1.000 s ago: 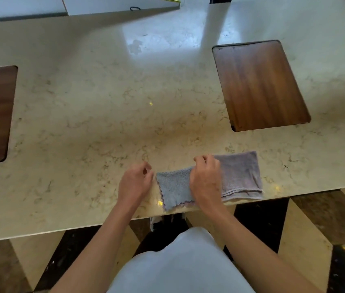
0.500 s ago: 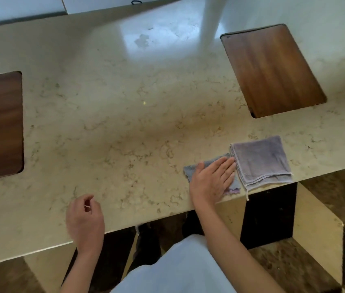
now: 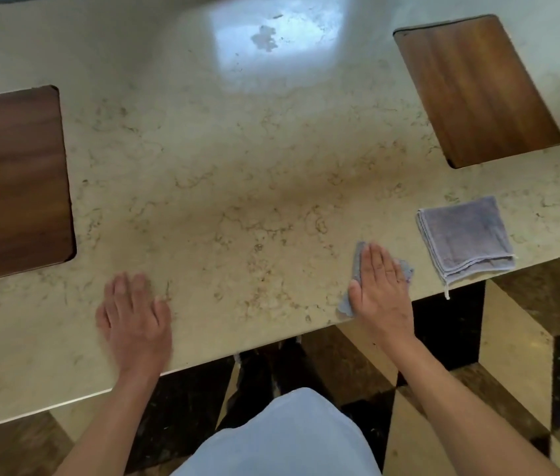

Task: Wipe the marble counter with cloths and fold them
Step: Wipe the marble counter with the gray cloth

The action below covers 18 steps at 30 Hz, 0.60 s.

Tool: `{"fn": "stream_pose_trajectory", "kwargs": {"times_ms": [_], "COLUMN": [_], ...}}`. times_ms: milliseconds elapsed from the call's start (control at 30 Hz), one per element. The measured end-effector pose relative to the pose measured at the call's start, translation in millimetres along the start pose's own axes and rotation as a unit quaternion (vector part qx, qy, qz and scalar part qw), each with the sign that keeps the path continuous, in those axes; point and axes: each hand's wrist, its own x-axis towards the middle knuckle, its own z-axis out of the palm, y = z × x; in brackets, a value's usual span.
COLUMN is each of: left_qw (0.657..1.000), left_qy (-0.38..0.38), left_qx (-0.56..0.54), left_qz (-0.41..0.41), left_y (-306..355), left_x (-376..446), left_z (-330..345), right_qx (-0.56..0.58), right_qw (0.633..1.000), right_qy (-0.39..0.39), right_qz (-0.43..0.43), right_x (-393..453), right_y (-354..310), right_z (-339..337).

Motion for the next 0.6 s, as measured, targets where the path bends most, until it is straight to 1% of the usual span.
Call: {"fn": "stream_pose_trajectory", "kwargs": {"times_ms": [33, 100, 133, 167, 200, 267, 333, 400, 433, 467, 533, 600], "left_qw": [1.000, 1.000, 1.000, 1.000, 1.000, 1.000, 1.000, 0.999, 0.999, 0.999, 0.999, 0.999], "left_qy": [0.003, 0.007, 0.007, 0.007, 0.007, 0.006, 0.005, -0.004, -0.008, -0.013, -0.016, -0.014], "left_qx": [-0.001, 0.002, 0.004, 0.005, 0.007, 0.017, 0.022, 0.028, 0.032, 0.035, 0.041, 0.043], "left_qz": [-0.002, -0.007, -0.007, -0.010, -0.013, -0.013, -0.016, -0.023, -0.026, -0.027, -0.030, -0.030], "left_y": [0.9, 4.0, 4.7, 5.0, 4.9, 5.0, 4.3, 4.2, 4.0, 3.4, 3.1, 4.6], "left_x": [0.3, -0.1, -0.2, -0.2, 0.2, 2.0, 1.9, 0.7, 0.3, 0.3, 1.0, 1.7], "left_z": [1.3, 2.1, 2.8, 2.6, 2.1, 2.6, 2.3, 2.0, 1.9, 1.7, 1.6, 2.5], "right_qx": [0.010, 0.035, 0.043, 0.048, 0.054, 0.053, 0.027, 0.005, -0.009, -0.022, -0.033, -0.007], "right_qw": [0.999, 0.991, 0.988, 0.988, 0.993, 0.998, 0.991, 0.974, 0.971, 0.975, 0.989, 0.999], "right_qy": [-0.009, -0.008, 0.007, 0.017, 0.021, 0.017, 0.008, 0.009, 0.008, 0.004, 0.000, -0.016], "right_qz": [0.046, 0.131, 0.151, 0.142, 0.106, -0.013, -0.134, -0.225, -0.238, -0.222, -0.147, -0.048], "right_x": [9.6, 32.2, 42.6, 51.2, 56.1, 52.3, 29.6, 12.4, 8.8, 8.3, 18.8, 33.0], "right_y": [4.7, -8.5, -23.6, -42.6, -64.3, -109.7, -130.7, -104.2, -79.4, -52.1, -5.4, 5.1], "right_z": [-3.6, -11.9, -15.7, -17.8, -17.4, -12.5, -4.1, -1.7, -1.5, -2.0, -5.7, -11.0]}}
